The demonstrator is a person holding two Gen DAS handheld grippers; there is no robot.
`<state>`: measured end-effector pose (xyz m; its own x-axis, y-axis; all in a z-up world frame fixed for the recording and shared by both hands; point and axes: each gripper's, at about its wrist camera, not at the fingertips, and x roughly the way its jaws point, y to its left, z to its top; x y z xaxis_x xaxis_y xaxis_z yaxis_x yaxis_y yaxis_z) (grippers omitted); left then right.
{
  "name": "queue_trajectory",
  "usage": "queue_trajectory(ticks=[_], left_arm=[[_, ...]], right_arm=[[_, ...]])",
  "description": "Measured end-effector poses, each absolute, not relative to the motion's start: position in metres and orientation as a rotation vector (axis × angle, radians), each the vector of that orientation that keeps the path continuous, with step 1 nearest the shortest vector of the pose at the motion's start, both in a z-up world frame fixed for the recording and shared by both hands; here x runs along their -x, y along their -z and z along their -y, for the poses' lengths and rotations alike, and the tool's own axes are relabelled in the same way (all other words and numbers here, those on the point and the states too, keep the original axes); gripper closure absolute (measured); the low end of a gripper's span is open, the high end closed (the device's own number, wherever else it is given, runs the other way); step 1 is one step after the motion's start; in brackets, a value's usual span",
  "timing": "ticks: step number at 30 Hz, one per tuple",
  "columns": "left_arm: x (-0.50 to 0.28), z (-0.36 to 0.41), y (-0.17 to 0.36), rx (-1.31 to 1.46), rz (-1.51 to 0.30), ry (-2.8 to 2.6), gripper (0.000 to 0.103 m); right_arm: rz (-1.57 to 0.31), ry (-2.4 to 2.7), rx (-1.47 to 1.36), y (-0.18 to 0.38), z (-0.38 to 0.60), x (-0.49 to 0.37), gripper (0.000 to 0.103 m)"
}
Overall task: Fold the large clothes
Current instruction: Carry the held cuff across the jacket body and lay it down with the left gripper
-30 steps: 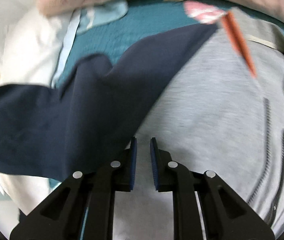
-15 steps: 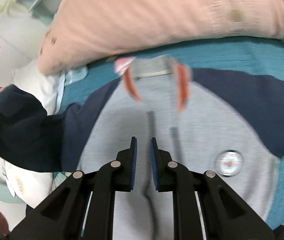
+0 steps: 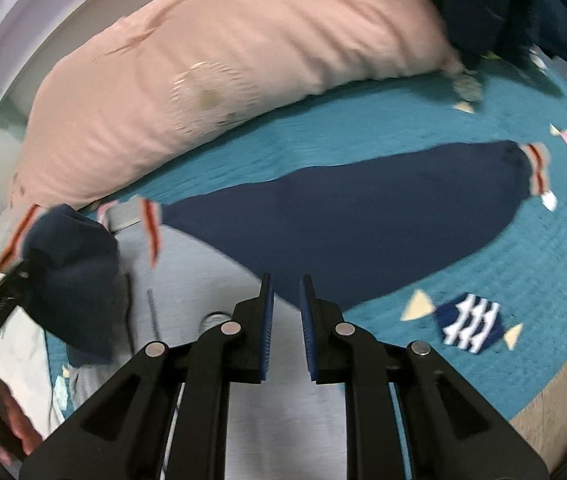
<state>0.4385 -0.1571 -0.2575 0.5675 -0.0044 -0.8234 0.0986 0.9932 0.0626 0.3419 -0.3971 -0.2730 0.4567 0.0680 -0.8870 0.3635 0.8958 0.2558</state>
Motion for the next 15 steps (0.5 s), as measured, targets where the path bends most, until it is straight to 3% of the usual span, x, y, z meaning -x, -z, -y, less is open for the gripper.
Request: queue_trajectory(ticks=[6,8,10,11,15], left_arm=[[-0.453,0.214,0.321,-0.172,-1.056,0.080,0.066],[-0.458,0.227,0.342,-0.206,-1.095,0.071,0.055],[-0.461,0.238,0.357,-0.226,-1.147,0.087,0.018],[-0.461,0.239,0.360,-0.231,-1.164,0.083,0.012],[-0.450,0.233,0.347,-0.165,-1.141,0.126,0.012]], right_arm=[[-1.129,0.223,-0.488,0.294,0.424,-0.327,0.087],[-1.149,0.218,-0.503,0.303,0.427,-0.325,0.087],[-1.170,0.220,-0.505,0.311,0.428,-0.323,0.087],[-1.176,0.221,-0.502,0.314,0.428,-0.321,0.087],[-1.188,0.219,-0.519,0.321,0.436,-0.316,0.087]])
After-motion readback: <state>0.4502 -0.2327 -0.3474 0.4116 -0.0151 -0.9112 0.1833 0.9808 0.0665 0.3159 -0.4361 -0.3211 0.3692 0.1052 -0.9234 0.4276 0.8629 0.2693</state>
